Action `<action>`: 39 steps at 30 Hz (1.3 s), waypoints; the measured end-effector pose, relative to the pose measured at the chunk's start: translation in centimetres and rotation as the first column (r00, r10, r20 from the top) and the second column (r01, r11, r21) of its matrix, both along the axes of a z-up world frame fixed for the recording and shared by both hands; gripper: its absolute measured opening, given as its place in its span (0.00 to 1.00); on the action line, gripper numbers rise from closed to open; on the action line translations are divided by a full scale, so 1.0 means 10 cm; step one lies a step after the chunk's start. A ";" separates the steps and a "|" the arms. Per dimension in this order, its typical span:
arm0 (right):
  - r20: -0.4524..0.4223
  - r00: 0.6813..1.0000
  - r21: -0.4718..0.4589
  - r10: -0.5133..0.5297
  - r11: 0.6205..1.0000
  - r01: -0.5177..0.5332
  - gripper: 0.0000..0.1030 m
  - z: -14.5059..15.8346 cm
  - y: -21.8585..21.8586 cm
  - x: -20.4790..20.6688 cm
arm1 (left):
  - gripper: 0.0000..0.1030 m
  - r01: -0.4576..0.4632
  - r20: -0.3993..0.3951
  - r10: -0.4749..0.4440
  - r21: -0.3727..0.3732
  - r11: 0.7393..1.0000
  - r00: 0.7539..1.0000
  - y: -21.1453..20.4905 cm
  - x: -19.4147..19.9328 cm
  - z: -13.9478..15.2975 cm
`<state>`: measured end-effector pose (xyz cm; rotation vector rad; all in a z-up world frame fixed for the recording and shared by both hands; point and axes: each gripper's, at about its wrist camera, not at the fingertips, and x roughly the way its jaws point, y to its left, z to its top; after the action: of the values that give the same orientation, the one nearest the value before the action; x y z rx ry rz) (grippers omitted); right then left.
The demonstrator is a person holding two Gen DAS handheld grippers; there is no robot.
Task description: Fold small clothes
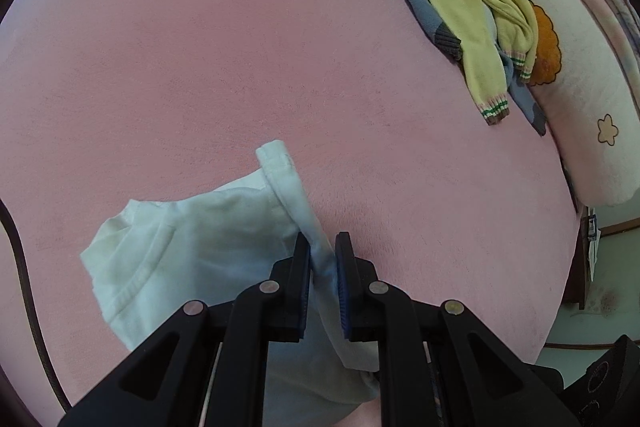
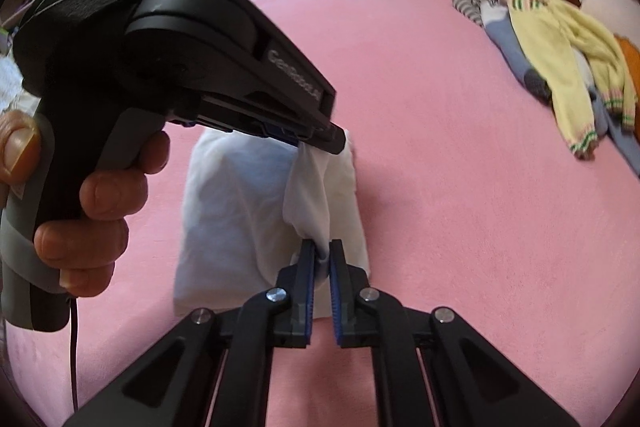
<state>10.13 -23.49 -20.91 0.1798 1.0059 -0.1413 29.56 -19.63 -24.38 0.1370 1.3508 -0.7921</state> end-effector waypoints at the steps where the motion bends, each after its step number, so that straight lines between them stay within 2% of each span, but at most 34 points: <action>1: -0.004 1.000 0.010 -0.003 1.000 0.003 0.06 -0.02 -0.04 0.01 | 0.10 -0.004 -0.003 0.004 0.004 1.000 1.000 -0.04 0.00 -0.03; 10: -0.036 0.999 0.048 -0.003 0.999 0.005 0.06 -0.19 -0.24 0.04 | 0.11 -0.017 -0.018 0.017 0.031 0.999 1.000 -0.26 -0.01 -0.24; 17: -0.100 0.994 0.003 -0.032 0.999 0.032 0.06 -0.29 -0.38 0.05 | 0.34 -0.032 -0.021 0.033 0.027 0.999 0.999 -0.34 -0.06 -0.28; 22: -0.109 0.993 -0.002 -0.041 0.999 0.041 0.06 -0.24 -0.47 -0.03 | 0.44 -0.052 -0.004 0.052 0.011 0.999 0.999 -0.32 -0.08 -0.07; 28: -0.068 0.998 0.012 -0.001 1.000 0.002 0.06 -0.04 -0.42 -0.09 | 0.49 -0.144 0.053 0.145 -0.024 0.989 0.988 0.06 -0.07 0.34; 31: -0.041 0.999 0.031 0.029 0.999 -0.028 0.06 0.06 -0.37 -0.05 | 0.54 -0.204 0.115 0.203 -0.003 0.979 0.972 0.36 -0.10 0.49; 35: -0.012 0.996 0.050 0.084 0.995 -0.083 0.06 0.14 -0.28 0.11 | 0.54 -0.273 0.175 0.259 0.060 0.960 0.950 0.76 -0.20 0.52; 39: -0.008 0.989 0.083 0.145 0.986 -0.144 0.06 0.10 -0.14 0.26 | 0.54 -0.291 0.176 0.269 0.109 0.951 0.947 0.99 -0.32 0.36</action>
<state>12.77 -24.93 -19.94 0.1808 1.0362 0.0316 26.34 -9.71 -20.79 0.1079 1.2369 -0.4407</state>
